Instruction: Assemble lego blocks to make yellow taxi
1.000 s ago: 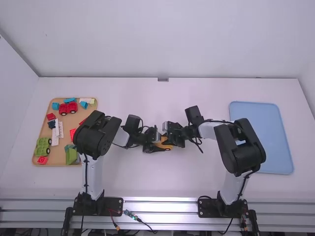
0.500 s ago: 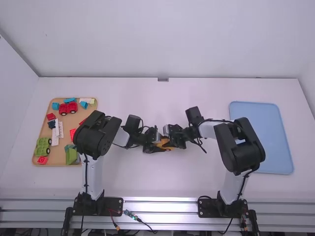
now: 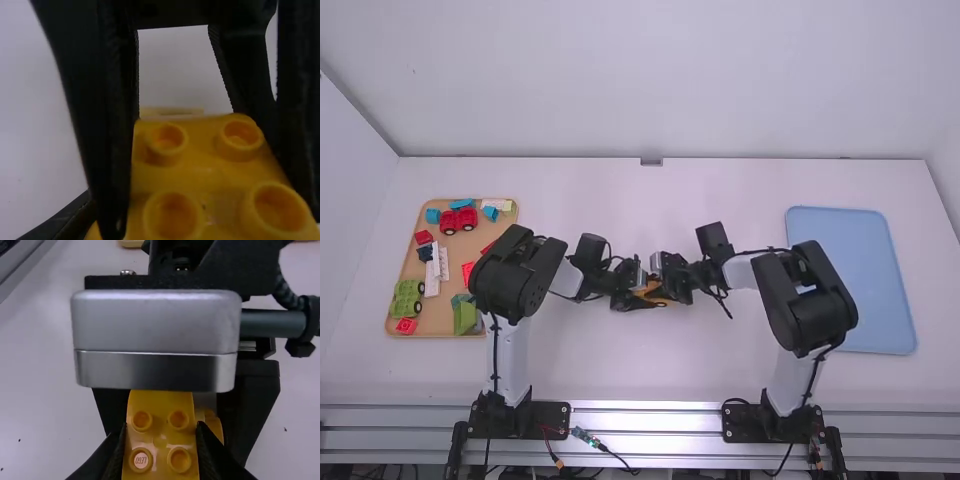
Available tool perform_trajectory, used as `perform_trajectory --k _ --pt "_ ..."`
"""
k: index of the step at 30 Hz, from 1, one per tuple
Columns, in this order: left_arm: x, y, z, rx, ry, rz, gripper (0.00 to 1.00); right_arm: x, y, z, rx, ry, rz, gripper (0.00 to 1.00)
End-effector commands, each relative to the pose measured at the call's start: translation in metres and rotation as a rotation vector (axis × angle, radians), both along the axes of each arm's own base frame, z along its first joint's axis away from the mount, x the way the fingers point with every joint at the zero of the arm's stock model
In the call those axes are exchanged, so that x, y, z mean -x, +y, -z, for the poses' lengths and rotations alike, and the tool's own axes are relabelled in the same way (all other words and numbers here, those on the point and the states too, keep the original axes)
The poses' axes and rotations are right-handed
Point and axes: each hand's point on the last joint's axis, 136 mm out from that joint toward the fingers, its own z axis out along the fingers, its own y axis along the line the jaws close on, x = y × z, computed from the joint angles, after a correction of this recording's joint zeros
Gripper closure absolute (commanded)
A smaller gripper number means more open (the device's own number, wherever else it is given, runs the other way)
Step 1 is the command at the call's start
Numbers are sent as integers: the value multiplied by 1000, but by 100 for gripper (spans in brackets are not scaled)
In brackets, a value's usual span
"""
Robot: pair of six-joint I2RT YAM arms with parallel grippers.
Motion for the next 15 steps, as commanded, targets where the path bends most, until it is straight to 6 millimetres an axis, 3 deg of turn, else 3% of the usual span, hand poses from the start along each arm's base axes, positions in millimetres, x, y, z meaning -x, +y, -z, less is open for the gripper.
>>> perform_trajectory --k 1,5,12,15 --pt "-2 6 22 -80 49 -61 59 2 -17 31 154 39 66 100" --pt "-1 7 23 -83 57 -60 59 -5 -22 15 133 16 84 100" --pt "0 7 23 -87 53 -54 59 1 -24 12 93 -6 58 100" --pt "0 7 23 -87 54 -53 59 -12 -21 -2 45 -29 94 100"
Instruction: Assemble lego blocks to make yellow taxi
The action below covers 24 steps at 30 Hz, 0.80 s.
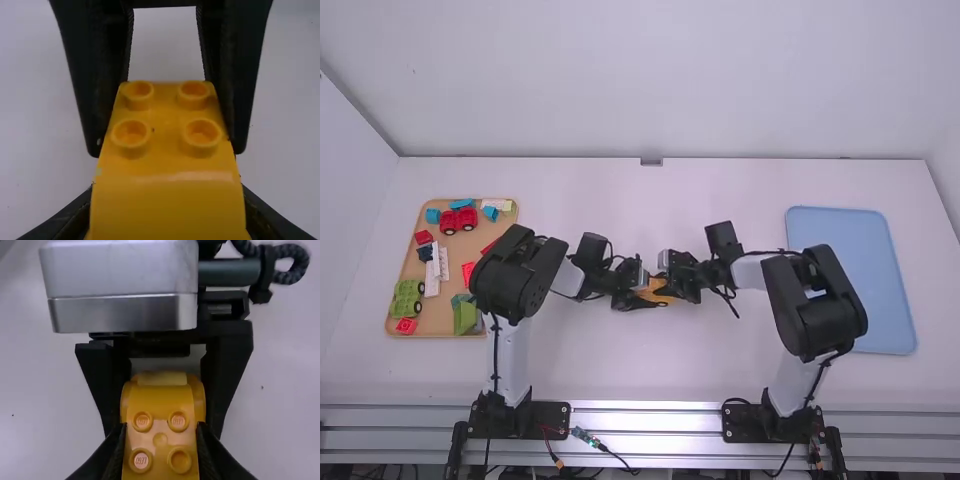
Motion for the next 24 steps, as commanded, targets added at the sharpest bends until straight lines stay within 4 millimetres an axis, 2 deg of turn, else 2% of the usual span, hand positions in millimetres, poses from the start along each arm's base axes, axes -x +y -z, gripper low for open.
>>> perform_trajectory --k 1,4,6,9,24 --pt "2 8 23 -80 50 -53 59 -4 -5 -5 11 -4 37 100" --pt "2 8 23 -81 50 -53 59 1 -5 -7 15 0 23 100" --pt "2 8 23 -81 50 -53 59 11 -2 -3 20 -3 -21 100" --pt "2 8 23 -81 50 -53 59 16 3 3 23 -4 -36 100" --pt "3 8 23 -80 55 -51 59 18 10 2 -7 -15 -58 100"
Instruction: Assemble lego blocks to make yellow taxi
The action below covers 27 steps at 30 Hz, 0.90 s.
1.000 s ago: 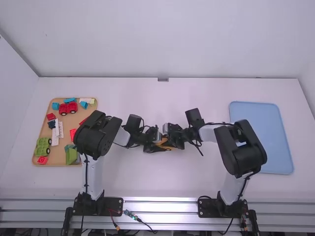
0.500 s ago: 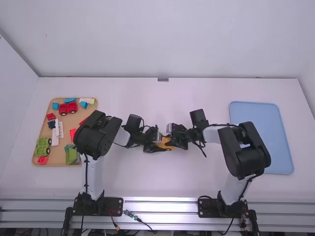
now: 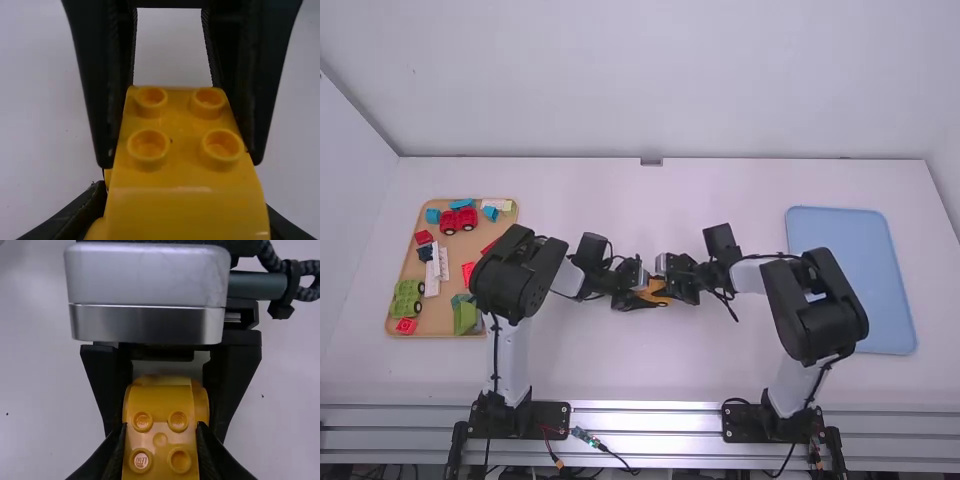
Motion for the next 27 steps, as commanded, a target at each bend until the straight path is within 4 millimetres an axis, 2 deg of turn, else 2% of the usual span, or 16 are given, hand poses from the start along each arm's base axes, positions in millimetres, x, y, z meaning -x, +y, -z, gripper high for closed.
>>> perform_trajectory --k 1,6,14,19,27 --pt "3 8 23 -80 55 -54 59 12 6 2 -15 35 -32 100" --pt "6 9 25 -84 34 -40 62 3 15 15 20 94 -2 100" --pt "3 11 28 -104 24 -51 62 8 11 17 24 106 -38 100" --pt "2 9 26 -101 32 -46 62 16 13 29 88 92 -45 100" --pt "2 10 27 -103 38 -46 62 10 10 41 176 93 8 100"
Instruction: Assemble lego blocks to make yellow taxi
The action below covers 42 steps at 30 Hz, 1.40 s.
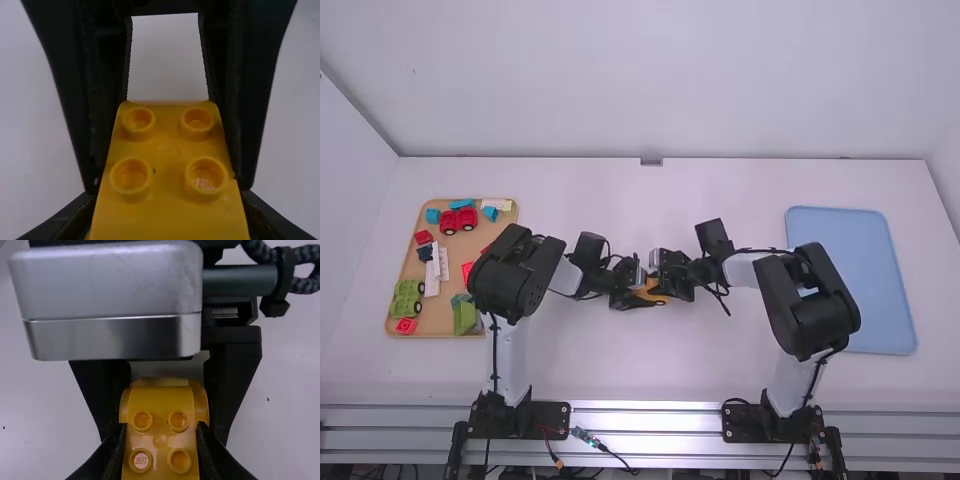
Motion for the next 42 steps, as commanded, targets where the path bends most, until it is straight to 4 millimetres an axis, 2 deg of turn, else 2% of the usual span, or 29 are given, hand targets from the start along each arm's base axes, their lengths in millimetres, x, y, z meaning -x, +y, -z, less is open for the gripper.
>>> perform_trajectory --k 1,10,15,20,23,25,28,29,30,35,37,42 --pt "3 6 26 -101 38 -45 62 17 1 34 124 32 -11 100" --pt "3 6 26 -101 37 -45 62 13 -4 41 170 39 24 100" --pt "3 6 26 -102 38 -45 62 13 -4 40 167 38 23 76" --pt "4 6 26 -102 39 -45 62 12 -2 37 149 29 18 73" --pt "3 7 27 -105 39 -48 62 10 -1 32 115 30 15 67" --pt "3 7 27 -104 39 -48 62 8 -3 27 89 36 18 59" --pt "3 6 27 -105 38 -48 62 9 -7 21 64 33 3 29" --pt "3 7 27 -105 38 -48 62 10 -8 18 47 30 -6 4" --pt "3 7 27 -105 38 -48 62 9 -9 16 35 30 -7 0" --pt "3 7 27 -105 39 -48 62 6 -11 2 -27 19 -10 0" --pt "3 7 27 -105 39 -48 62 2 -13 -11 -83 5 -15 0" --pt "3 7 27 -105 39 -48 62 -8 -24 -29 -137 -28 7 1"
